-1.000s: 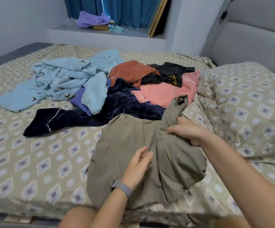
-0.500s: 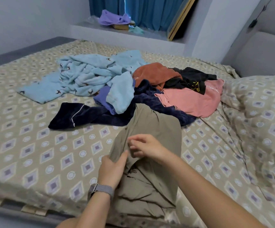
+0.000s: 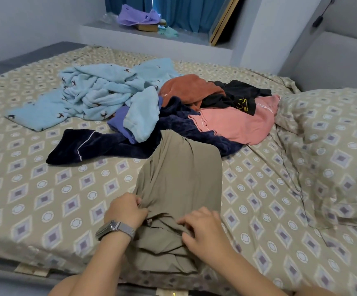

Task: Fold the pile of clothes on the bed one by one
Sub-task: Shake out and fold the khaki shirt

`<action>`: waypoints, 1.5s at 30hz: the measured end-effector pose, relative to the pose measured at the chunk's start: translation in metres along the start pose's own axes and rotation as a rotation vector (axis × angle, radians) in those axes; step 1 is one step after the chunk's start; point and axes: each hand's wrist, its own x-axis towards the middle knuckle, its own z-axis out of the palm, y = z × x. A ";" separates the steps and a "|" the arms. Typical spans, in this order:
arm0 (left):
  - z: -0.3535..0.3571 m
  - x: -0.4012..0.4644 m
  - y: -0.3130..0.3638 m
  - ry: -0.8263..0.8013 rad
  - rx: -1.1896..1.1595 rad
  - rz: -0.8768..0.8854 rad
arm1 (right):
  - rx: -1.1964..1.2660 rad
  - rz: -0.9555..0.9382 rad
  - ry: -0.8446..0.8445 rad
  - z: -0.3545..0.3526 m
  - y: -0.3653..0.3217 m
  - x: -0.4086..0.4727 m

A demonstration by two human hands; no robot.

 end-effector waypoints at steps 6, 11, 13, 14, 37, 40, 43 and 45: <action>-0.024 -0.003 -0.027 -0.063 -0.433 -0.252 | 0.185 -0.368 -0.148 0.004 0.002 -0.018; -0.028 -0.015 -0.043 -0.148 -0.146 -0.252 | 0.347 -0.280 -0.353 -0.010 0.005 -0.013; -0.025 -0.017 -0.047 -0.197 0.054 -0.266 | 0.351 -0.237 -0.212 -0.016 0.010 -0.008; -0.023 -0.018 -0.046 -0.230 0.144 -0.260 | 0.305 -0.207 -0.163 -0.019 0.015 -0.004; 0.033 0.016 -0.001 0.091 0.094 0.028 | 0.348 0.427 0.146 0.032 0.041 0.049; 0.025 0.031 -0.008 0.230 -0.166 -0.075 | 0.928 0.801 0.317 0.023 0.057 0.054; 0.021 0.041 -0.005 0.074 -0.508 -0.145 | 1.546 0.889 0.263 0.027 0.078 0.056; 0.020 0.047 -0.001 -0.069 -0.665 -0.160 | 1.729 0.838 0.187 0.032 0.079 0.054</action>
